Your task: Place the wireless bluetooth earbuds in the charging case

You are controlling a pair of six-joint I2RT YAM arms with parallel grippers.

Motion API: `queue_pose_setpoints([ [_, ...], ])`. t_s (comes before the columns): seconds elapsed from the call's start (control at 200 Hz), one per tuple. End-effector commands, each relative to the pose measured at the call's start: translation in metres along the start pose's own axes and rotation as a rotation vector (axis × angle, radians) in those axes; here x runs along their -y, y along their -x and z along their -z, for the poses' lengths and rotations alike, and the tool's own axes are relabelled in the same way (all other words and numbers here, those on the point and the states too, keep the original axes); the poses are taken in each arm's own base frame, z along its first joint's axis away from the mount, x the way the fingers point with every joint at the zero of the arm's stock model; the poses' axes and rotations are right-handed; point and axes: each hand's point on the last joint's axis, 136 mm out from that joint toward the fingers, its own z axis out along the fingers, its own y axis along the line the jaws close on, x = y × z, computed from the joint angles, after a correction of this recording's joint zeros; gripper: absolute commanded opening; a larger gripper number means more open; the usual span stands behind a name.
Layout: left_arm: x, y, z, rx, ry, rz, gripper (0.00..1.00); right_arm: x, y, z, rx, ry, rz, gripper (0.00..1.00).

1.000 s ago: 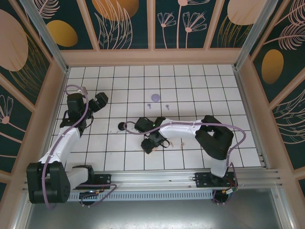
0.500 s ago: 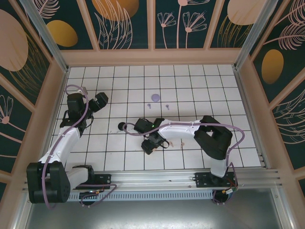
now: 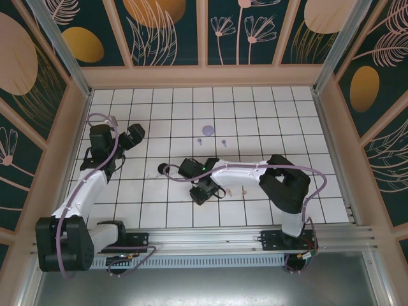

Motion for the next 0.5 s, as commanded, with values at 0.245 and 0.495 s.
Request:
queue_pose_setpoints([
  [0.245,0.055,-0.014,-0.011,-0.003,-0.209,0.028,0.94,0.049,0.065,0.072,0.254,0.104,-0.393,0.48],
  [0.495,0.09,-0.056,-0.02,-0.034,-0.404,0.094,0.94,0.115,0.114,0.124,0.478,0.266,-0.785,0.48],
])
